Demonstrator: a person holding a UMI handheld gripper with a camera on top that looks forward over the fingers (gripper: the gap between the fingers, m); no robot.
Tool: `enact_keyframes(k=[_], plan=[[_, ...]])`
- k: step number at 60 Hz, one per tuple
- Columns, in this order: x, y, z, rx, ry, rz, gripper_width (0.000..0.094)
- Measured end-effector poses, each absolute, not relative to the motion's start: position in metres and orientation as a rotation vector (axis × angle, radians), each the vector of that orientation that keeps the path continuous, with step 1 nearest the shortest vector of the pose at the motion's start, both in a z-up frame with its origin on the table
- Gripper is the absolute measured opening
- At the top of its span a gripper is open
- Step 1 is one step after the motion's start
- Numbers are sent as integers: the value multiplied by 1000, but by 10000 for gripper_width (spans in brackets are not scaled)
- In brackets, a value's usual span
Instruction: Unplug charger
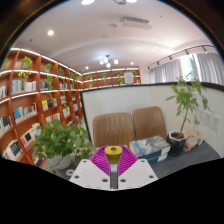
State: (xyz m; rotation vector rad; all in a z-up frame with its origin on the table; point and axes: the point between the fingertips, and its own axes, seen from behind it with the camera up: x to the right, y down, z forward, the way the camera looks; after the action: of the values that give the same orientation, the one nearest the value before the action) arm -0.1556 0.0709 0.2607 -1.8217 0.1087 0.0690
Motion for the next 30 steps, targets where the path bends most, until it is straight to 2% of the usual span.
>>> enact_keyframes(k=[4, 6, 7, 9, 13, 16, 17, 24, 30], plan=[[-132, 79, 296, -1734, 98, 37, 65], [-117, 82, 303, -1725, 87, 19, 65], [-110, 66, 319, -1729, 84, 8, 65], [-90, 82, 306, -1752, 87, 4, 65], [-61, 90, 266, -1826, 100, -10, 65], [-54, 75, 213, -1902, 121, -8, 65], [-41, 86, 210, -1933, 122, -1, 64], [-25, 75, 111, -2090, 136, 31, 65], [-15, 70, 61, -2180, 117, 71, 65]])
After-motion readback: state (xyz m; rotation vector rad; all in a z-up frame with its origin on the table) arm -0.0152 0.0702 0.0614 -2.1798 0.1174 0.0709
